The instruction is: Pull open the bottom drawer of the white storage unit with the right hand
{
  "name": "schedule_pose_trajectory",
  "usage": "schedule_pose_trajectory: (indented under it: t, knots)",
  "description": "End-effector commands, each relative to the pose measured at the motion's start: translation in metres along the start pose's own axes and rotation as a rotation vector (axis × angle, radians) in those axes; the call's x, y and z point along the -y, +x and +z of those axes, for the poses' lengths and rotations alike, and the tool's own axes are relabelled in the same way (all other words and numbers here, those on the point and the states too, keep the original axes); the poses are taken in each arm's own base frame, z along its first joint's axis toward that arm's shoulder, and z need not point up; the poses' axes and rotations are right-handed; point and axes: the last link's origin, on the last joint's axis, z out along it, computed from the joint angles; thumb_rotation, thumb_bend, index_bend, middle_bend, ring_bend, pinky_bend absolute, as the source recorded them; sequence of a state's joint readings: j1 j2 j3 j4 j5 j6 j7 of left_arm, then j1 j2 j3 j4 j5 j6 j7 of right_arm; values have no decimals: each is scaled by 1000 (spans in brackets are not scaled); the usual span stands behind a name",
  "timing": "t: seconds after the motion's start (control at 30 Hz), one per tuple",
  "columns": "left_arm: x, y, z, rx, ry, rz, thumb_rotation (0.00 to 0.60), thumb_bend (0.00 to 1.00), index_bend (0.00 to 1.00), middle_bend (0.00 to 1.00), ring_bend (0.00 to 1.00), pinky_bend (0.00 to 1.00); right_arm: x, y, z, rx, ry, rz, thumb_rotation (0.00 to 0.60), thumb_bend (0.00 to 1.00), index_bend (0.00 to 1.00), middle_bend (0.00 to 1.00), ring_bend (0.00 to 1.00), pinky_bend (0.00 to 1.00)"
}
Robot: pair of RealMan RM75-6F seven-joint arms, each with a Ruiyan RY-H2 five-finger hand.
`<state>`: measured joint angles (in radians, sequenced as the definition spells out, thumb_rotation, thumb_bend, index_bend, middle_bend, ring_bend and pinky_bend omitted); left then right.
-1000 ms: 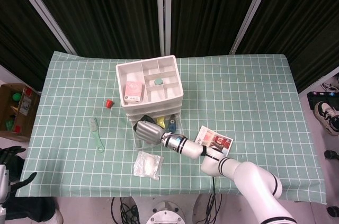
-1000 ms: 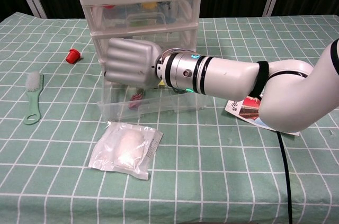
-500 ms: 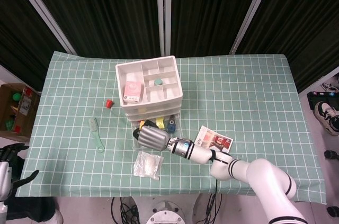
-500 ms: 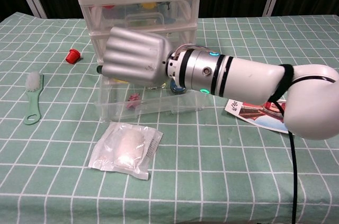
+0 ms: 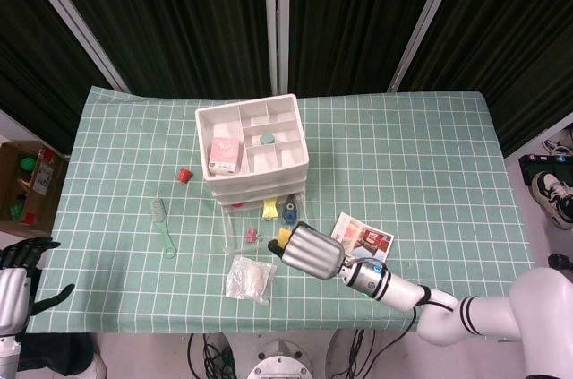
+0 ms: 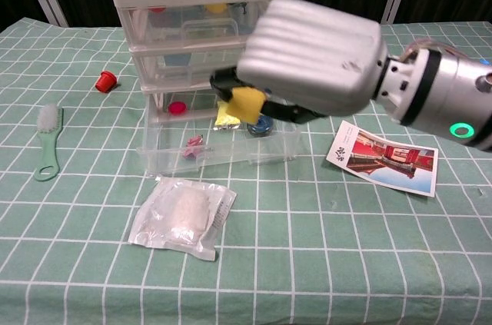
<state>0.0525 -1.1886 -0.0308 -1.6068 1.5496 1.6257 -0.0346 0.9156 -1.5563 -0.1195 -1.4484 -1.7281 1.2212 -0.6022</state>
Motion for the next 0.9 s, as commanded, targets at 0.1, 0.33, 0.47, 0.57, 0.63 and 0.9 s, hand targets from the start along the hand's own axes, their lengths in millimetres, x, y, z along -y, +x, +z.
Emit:
schedule_pose_trajectory:
  t: [0.1, 0.33, 0.47, 0.57, 0.63, 0.9]
  knots:
    - [-3, 3, 0, -4, -7, 8, 600, 30, 303, 251, 202, 201, 14, -19, -10, 46, 51, 4, 600, 464, 529, 967, 926, 1000]
    - [-5, 2, -1, 0, -4, 12, 600, 31, 303, 251, 202, 201, 24, -37, -19, 90, 89, -6, 600, 463, 441, 967, 924, 1000]
    - [-5, 2, 0, 0, -6, 12, 600, 30, 303, 251, 202, 201, 24, -40, -25, 111, 82, -15, 600, 378, 189, 967, 916, 1000]
    - [-6, 1, 1, 2, -11, 12, 600, 31, 303, 251, 202, 201, 22, -37, -29, 104, 56, 0, 600, 295, 34, 967, 913, 1000]
    - [-6, 1, 3, 2, -15, 13, 600, 30, 303, 251, 202, 201, 19, -31, -32, 90, 31, 11, 600, 248, 1, 967, 911, 1000]
    - [-6, 1, 8, 3, -29, 18, 600, 30, 304, 251, 202, 201, -30, 3, -78, 6, -293, 112, 600, 229, 12, 870, 835, 998]
